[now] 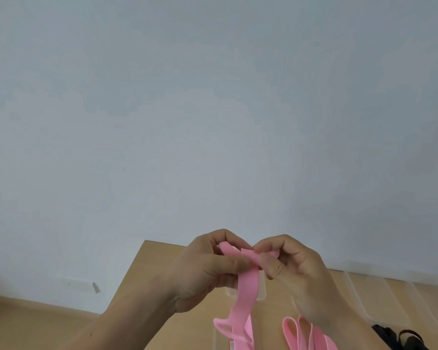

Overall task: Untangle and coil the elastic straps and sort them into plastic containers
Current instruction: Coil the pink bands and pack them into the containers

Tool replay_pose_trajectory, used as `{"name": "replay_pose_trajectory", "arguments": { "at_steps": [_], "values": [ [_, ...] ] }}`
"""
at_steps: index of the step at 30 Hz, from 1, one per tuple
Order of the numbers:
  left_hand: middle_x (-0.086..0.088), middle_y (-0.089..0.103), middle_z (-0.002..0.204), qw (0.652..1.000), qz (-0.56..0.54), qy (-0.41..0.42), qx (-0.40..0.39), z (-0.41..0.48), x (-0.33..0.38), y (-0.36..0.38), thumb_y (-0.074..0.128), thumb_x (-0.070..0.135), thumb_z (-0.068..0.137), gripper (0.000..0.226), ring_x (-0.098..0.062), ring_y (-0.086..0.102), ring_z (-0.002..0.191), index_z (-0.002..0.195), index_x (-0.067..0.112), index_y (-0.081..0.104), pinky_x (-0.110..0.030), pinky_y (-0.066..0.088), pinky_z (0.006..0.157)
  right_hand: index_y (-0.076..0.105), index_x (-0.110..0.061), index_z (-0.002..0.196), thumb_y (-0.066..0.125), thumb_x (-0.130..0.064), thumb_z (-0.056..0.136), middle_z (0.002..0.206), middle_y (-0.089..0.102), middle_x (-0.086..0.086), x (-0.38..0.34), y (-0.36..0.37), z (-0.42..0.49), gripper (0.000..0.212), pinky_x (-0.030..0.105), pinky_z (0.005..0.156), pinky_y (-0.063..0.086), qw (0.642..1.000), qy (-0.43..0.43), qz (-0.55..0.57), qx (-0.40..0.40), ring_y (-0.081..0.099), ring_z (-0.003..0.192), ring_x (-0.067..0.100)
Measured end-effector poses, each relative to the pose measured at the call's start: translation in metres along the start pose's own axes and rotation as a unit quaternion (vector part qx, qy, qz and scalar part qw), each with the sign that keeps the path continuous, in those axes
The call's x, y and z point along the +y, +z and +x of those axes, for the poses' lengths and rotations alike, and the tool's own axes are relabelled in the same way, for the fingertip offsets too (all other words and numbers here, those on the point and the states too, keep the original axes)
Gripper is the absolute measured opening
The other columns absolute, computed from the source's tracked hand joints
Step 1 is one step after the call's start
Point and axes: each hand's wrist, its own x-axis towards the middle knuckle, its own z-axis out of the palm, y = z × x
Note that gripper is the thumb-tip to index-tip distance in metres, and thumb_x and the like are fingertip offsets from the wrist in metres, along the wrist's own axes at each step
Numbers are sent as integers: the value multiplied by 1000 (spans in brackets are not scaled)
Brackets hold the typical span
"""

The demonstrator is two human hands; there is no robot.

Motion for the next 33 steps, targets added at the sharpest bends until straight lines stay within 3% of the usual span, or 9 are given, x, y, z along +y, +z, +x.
{"name": "replay_pose_trajectory", "arguments": {
  "at_steps": [2, 7, 11, 14, 18, 21, 24, 27, 33],
  "values": [
    [-29, 70, 104, 1000, 21, 9, -4, 0, -1, 0, 71, -3, 80, 27, -40, 70, 97, 104, -3, 58, -43, 57, 82, 73, -23, 87, 77, -31, 81, 72, 65, 0, 0, 2, 0, 11, 20, 63, 50, 999, 14, 11, 27, 59, 64, 11],
    [-29, 69, 101, 992, 116, 39, 31, 1, -5, 1, 69, -8, 84, 22, -40, 70, 94, 103, -2, 59, -54, 54, 89, 69, -15, 92, 74, -44, 67, 68, 68, 8, 2, 3, 0, 38, 25, 54, 50, 997, 72, 2, 30, 62, 59, 19],
    [-26, 70, 99, 989, 130, 51, 49, 0, -8, 3, 74, -3, 80, 30, -42, 70, 95, 106, 3, 59, -52, 56, 88, 70, -24, 84, 80, -47, 62, 69, 68, 3, 1, 3, -1, 34, 22, 54, 51, 997, 59, -23, 38, 64, 58, 16],
    [-17, 73, 92, 991, 115, 36, 58, 0, -9, 5, 74, 0, 81, 32, -37, 72, 89, 109, 3, 58, -48, 60, 80, 69, -31, 86, 80, -31, 73, 76, 69, -4, 2, 5, -2, 16, 18, 60, 51, 997, 29, -37, 62, 66, 64, 9],
    [-22, 73, 92, 990, 133, 15, 44, -2, -7, 6, 69, 2, 87, 20, -38, 72, 85, 106, 1, 61, -46, 61, 74, 66, -37, 90, 76, -11, 84, 88, 70, -14, 3, 7, -4, 28, 15, 69, 52, 994, -11, -84, 66, 66, 79, 3],
    [-23, 73, 93, 991, 131, 2, 31, -3, -4, 6, 70, 4, 83, 27, -36, 73, 84, 108, -2, 60, -44, 61, 74, 64, -39, 93, 73, -21, 81, 92, 69, -15, 4, 9, -5, 23, 20, 74, 55, 992, -22, -106, 69, 66, 84, 6],
    [-24, 73, 97, 994, 107, -22, 6, -3, -4, 8, 72, 17, 83, 39, -39, 72, 92, 113, -3, 56, -50, 58, 85, 63, -37, 93, 75, -26, 83, 92, 69, -12, 9, 8, -9, 20, 30, 76, 59, 989, -22, -130, 67, 67, 86, 12],
    [-27, 72, 99, 997, 73, -36, 3, -1, -5, 10, 67, 27, 85, 41, -40, 71, 93, 109, -4, 56, -50, 58, 85, 62, -37, 93, 73, -34, 81, 92, 69, -10, 11, 9, -13, 16, 33, 76, 59, 988, -30, -134, 71, 67, 87, 12],
    [-29, 71, 96, 999, 52, -7, 8, 5, -9, 12, 76, 18, 80, 36, -39, 70, 85, 103, -4, 60, -50, 58, 83, 65, -34, 91, 75, -29, 73, 91, 69, 3, 16, 1, -15, 22, 40, 77, 60, 995, 6, -70, 69, 66, 87, 27]
  ]
}}
